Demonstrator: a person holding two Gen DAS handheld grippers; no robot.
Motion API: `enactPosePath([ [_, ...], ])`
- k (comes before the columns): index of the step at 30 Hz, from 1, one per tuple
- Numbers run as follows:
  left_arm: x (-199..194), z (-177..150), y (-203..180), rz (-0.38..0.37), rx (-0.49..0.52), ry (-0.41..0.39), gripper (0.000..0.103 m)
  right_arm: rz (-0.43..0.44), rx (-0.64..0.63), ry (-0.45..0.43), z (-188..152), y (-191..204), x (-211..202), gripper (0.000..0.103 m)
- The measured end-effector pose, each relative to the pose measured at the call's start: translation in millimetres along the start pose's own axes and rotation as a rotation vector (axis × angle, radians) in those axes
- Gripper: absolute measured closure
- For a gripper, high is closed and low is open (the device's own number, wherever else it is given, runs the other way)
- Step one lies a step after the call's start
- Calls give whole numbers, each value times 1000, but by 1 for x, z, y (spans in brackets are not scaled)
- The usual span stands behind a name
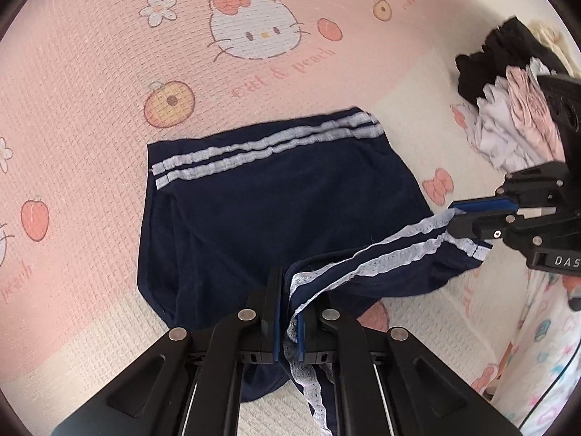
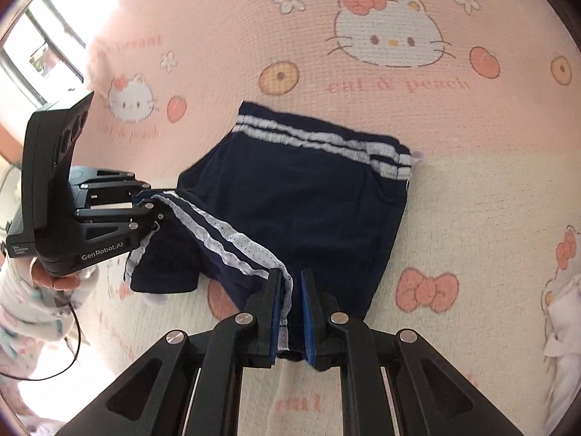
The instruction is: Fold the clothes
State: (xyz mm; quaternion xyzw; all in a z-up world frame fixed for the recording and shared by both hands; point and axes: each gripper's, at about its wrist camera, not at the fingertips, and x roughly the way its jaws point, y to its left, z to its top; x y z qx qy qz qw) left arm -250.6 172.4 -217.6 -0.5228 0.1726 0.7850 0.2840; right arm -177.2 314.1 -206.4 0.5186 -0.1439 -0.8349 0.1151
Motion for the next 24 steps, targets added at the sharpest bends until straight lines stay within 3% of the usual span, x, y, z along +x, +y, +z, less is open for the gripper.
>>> enactPosePath([
  [9, 16, 32, 9, 5, -4, 10, 99, -28, 45, -26, 33, -10, 9, 91],
  [15, 21, 48, 22, -16, -57, -5, 99, 8, 110, -9, 44, -21, 15, 91],
  [16, 20, 49, 23, -20, -62, -7, 99, 14, 125, -11, 44, -22, 13, 88],
  [19, 18, 54, 27, -30, -72, -13, 99, 62, 142, -63, 37, -23, -1, 36],
  [21, 16, 56, 29, -28, -72, -14, 99, 92, 143, -97, 30, -22, -9, 33],
  [24, 14, 58, 31, -35, -73, -16, 99, 48, 97, -74, 23, -17, -7, 33],
])
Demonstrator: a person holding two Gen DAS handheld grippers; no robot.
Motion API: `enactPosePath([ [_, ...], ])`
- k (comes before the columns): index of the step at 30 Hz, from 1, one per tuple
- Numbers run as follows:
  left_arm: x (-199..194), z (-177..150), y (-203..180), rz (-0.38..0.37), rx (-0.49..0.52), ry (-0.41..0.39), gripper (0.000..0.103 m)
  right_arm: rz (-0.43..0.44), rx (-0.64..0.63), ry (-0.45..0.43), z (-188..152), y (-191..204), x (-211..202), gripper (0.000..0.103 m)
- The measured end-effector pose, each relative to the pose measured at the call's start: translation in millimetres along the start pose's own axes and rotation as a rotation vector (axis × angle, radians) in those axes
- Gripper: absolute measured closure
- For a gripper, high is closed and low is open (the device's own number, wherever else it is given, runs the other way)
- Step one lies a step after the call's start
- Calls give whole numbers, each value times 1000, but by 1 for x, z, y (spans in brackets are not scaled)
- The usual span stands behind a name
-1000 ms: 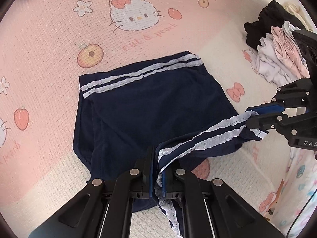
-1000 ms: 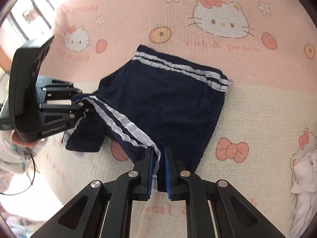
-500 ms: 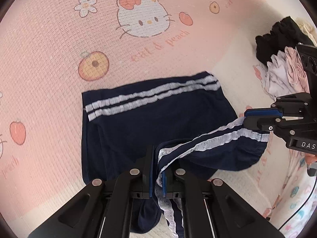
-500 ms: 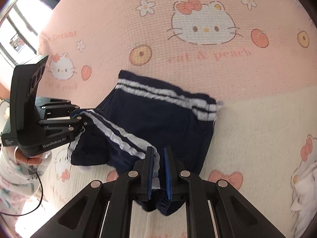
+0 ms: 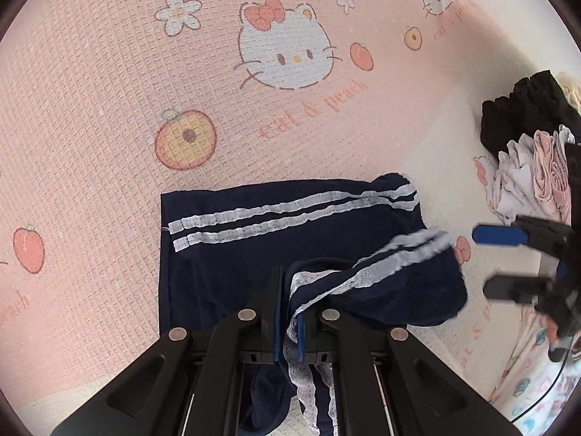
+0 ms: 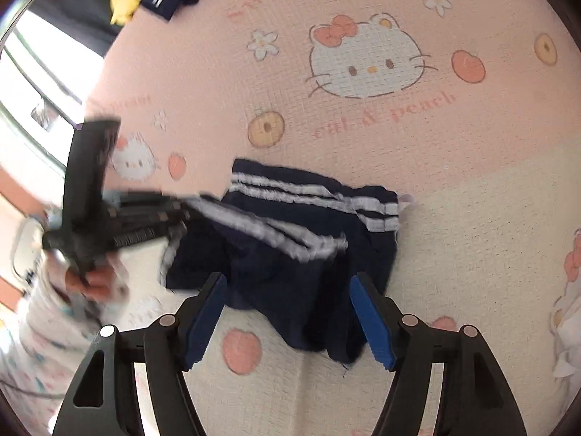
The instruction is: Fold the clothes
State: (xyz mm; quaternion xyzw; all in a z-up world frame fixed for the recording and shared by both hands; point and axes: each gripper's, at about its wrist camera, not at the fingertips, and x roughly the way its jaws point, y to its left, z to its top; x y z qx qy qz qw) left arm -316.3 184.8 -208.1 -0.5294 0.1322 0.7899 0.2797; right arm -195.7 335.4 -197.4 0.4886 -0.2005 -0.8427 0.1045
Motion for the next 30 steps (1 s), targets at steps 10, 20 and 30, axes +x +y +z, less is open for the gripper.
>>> enactPosePath([
  [10, 5, -1, -2, 29, 34, 22, 99, 74, 123, -15, 2, -26, 33, 33],
  [20, 16, -3, 3, 18, 6, 44, 99, -77, 53, 77, 6, -21, 81, 79],
  [30, 11, 5, -2, 65, 41, 25, 99, -101, 39, -101, 8, -16, 56, 95],
])
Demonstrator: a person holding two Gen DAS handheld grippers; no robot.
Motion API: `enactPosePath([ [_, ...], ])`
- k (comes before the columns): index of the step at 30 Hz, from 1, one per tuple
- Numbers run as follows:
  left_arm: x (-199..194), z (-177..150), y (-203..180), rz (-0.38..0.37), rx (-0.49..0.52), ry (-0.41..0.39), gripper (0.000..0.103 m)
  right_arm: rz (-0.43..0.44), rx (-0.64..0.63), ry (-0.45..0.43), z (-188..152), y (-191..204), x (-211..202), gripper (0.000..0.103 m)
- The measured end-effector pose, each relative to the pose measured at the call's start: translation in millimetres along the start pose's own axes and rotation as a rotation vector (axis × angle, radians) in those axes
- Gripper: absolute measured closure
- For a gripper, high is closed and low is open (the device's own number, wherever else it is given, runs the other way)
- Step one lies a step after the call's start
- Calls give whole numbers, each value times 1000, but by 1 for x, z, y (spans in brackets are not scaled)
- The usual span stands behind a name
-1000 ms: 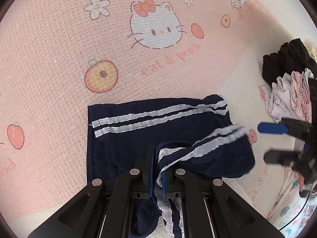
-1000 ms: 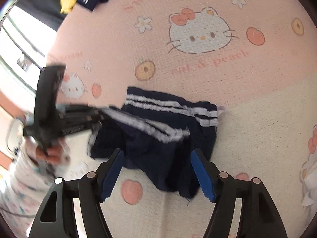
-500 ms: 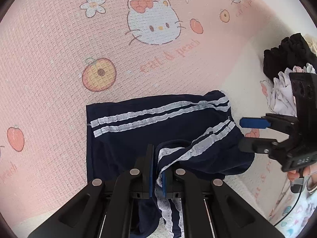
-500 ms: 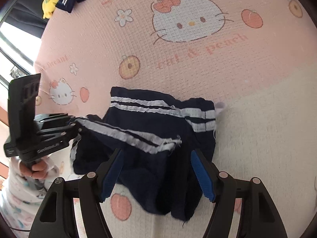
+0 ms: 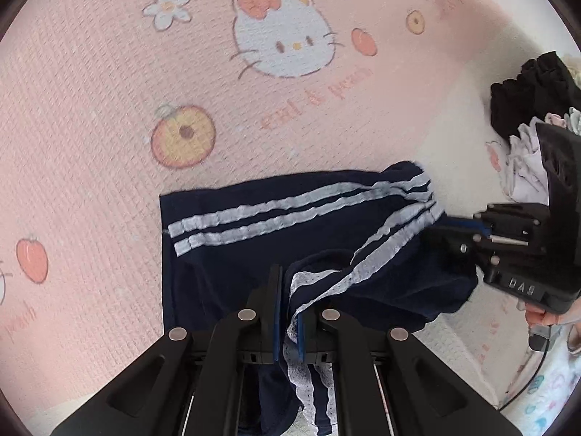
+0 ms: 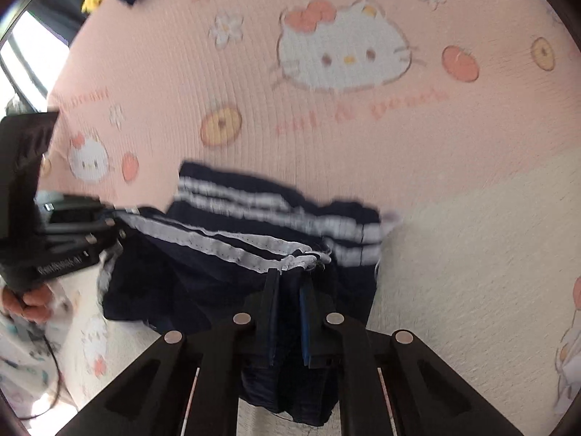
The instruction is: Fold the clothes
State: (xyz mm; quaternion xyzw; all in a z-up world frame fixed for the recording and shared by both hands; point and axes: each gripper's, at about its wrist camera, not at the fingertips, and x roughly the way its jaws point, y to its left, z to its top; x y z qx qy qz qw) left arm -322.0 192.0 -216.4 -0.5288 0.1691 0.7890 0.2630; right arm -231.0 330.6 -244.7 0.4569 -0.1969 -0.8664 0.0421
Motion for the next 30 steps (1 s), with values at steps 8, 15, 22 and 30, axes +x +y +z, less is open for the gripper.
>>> enactPosePath([
  [8, 16, 24, 6, 22, -1, 42, 99, -39, 36, -18, 17, -9, 3, 95],
  [15, 48, 33, -8, 112, 108, 104, 98, -123, 40, -3, 18, -16, 16, 95],
  [22, 77, 31, 10, -25, -39, 225, 97, -163, 40, 11, 11, -23, 26, 95],
  [30, 59, 19, 54, -268, -343, 165, 23, -156, 116, -4, 9, -24, 13, 39],
])
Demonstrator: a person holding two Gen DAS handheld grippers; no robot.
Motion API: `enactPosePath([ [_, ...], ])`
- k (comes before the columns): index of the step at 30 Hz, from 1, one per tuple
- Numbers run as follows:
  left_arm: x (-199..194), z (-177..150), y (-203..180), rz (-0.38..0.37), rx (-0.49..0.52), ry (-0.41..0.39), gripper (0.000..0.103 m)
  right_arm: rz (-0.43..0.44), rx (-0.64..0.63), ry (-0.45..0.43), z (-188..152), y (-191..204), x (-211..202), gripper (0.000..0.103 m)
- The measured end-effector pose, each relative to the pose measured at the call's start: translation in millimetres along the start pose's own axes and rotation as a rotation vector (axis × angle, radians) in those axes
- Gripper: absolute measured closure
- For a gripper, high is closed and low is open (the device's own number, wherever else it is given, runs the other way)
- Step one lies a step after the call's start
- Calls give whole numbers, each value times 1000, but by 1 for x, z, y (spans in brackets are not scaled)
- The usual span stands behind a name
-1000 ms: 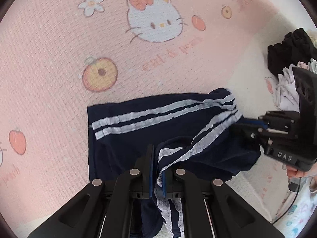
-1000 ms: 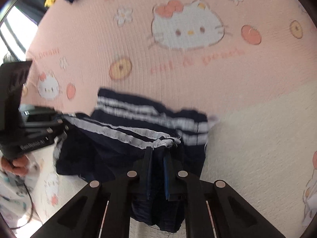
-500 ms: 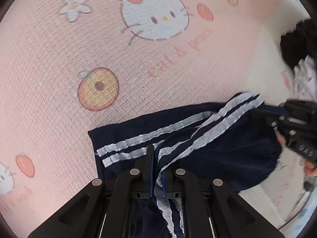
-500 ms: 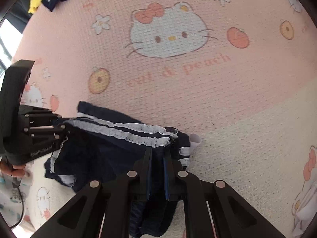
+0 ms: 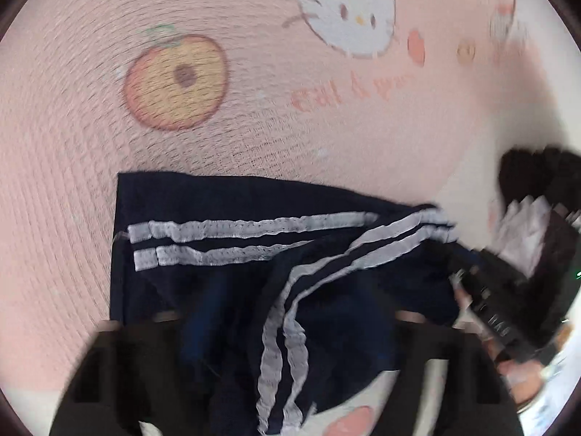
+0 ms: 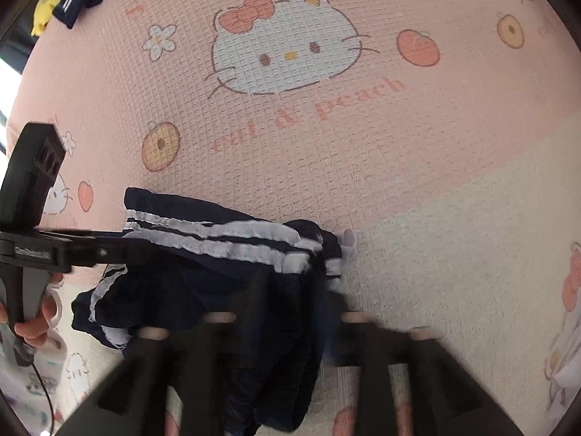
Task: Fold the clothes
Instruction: 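Release the folded pants with both grippers and lift away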
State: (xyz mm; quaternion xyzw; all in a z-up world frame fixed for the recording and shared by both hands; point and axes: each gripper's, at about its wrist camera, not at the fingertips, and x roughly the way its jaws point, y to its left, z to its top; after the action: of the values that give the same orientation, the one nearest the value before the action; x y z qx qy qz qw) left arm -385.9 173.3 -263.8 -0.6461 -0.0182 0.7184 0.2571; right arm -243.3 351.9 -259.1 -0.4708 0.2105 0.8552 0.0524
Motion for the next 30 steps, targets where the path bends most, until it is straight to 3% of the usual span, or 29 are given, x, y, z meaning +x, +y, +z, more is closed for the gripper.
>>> enactPosePath([
  [4, -22, -20, 0, -6, -17, -55, 23, 10, 53, -46, -6, 3, -23, 36],
  [9, -53, -51, -9, 26, -47, -181, 23, 99, 203, -93, -27, -7, -48, 36],
  [13, -69, -73, -19, 40, -83, -259, 23, 112, 222, -100, -41, -1, -59, 36],
  [21, -68, -111, -37, 30, -165, -294, 23, 133, 226, -86, -63, 12, -70, 36],
  [30, -58, -140, -45, -34, -260, -313, 23, 159, 288, -100, -82, 7, -89, 35],
])
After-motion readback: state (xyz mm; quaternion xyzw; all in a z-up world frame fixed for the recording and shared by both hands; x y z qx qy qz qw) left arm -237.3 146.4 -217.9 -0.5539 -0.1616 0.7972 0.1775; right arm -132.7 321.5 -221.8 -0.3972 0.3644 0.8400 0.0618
